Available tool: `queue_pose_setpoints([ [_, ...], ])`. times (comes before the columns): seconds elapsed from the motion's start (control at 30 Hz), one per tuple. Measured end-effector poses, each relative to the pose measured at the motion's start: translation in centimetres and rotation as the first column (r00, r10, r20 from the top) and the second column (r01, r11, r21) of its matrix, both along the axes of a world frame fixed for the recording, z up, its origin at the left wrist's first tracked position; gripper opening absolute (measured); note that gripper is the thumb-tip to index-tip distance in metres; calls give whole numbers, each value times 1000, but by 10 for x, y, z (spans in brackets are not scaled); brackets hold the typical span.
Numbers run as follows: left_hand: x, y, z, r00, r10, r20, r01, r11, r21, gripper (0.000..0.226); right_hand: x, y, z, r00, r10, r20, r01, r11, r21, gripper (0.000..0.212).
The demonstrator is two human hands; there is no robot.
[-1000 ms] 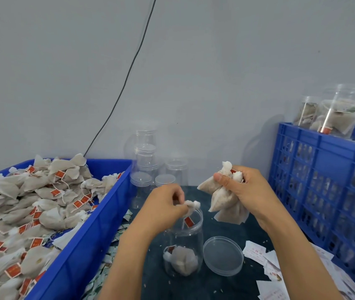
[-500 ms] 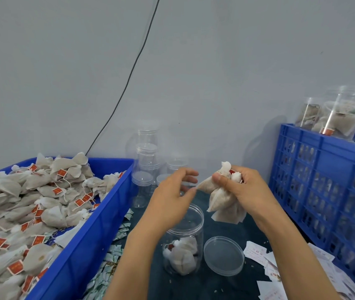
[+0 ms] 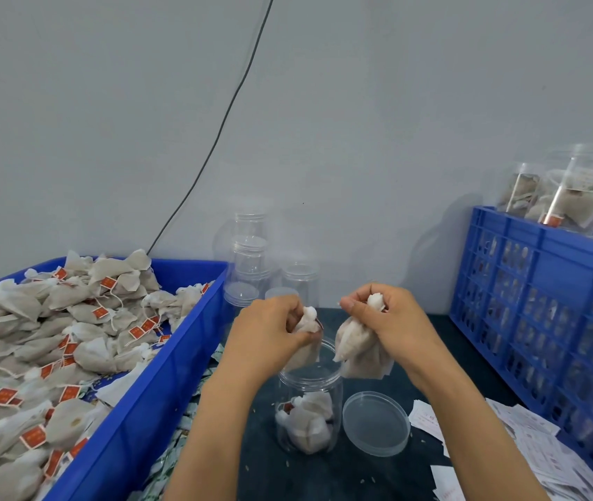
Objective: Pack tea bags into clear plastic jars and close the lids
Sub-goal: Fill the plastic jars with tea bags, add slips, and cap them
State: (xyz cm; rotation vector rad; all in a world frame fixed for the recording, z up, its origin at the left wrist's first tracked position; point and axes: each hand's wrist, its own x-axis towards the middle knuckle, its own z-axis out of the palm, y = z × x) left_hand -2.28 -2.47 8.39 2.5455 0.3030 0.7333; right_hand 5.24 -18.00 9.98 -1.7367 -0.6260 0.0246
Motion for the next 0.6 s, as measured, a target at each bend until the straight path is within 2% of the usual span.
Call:
queue_pose_setpoints([
  [0.13, 2, -3, -1, 996, -42, -83, 51, 993, 102, 19, 5, -7, 1, 999, -31, -43, 35, 996, 88, 16],
  [0.27, 3, -6, -4, 955, -87, -284, 145, 971, 192, 30, 8, -9, 0, 995, -18, -95, 27, 995, 96, 11],
  [0.4, 4, -5, -1, 987, -119, -110, 131, 985, 110, 31, 8, -6, -3, 993, 7, -115, 2, 997, 78, 11],
  [0.5, 1, -5, 2, 966, -259, -3, 257, 960, -111, 50, 6, -3, -2, 995, 20, -99, -8, 993, 119, 9],
  [0.6, -1, -9, 6, 934, -347, 84, 357, 913, -199, 43, 0, 1, -1, 997, 43, -70, -34, 991, 129, 13],
])
